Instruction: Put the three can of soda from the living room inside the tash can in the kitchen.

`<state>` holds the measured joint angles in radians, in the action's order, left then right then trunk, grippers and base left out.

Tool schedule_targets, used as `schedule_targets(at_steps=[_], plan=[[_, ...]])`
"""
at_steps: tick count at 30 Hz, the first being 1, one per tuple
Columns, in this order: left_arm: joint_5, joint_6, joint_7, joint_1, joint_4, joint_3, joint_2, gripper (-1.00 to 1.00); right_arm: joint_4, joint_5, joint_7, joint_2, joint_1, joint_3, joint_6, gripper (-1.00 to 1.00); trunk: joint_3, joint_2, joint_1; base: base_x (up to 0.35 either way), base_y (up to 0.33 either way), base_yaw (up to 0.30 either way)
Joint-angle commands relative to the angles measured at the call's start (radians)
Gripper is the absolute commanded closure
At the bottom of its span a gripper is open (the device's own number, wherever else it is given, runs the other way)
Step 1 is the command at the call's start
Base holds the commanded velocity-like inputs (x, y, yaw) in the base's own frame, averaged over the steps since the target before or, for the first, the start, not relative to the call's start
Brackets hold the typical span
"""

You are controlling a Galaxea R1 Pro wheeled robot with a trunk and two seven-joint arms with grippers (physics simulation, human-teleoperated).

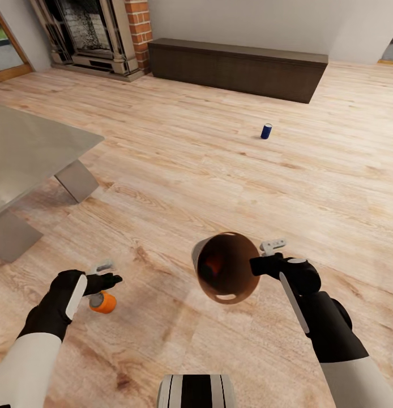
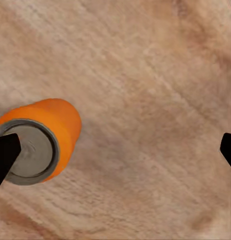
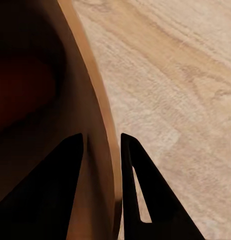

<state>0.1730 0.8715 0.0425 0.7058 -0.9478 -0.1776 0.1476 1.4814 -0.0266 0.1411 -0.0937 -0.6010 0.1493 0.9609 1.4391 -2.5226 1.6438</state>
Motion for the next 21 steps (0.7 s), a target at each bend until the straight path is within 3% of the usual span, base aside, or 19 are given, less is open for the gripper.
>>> schedule_targets(at_steps=[1,4,11,21], plan=[[0.000,0.010,0.001,0.000,-0.036,-0.027,0.000,-1.00,0.000,0.016,0.000,0.000,0.000,0.001,0.001,1.00,0.000,0.000,0.000,0.000,0.000,0.000],[-0.002,0.046,0.001,-0.009,-0.146,-0.068,0.001,-1.00,0.001,0.015,0.000,0.012,0.000,0.001,0.002,1.00,0.000,0.000,0.000,0.000,0.000,0.000],[-0.007,0.110,0.001,-0.015,-0.303,-0.088,0.000,-1.00,0.006,-0.012,-0.014,0.041,-0.001,0.017,0.038,1.00,0.000,0.000,0.000,0.000,0.000,0.000],[-0.013,0.124,-0.016,-0.016,-0.321,-0.090,-0.002,-1.00,0.017,-0.023,-0.018,0.056,-0.006,0.021,0.064,1.00,0.000,0.000,0.000,0.000,0.000,0.000]])
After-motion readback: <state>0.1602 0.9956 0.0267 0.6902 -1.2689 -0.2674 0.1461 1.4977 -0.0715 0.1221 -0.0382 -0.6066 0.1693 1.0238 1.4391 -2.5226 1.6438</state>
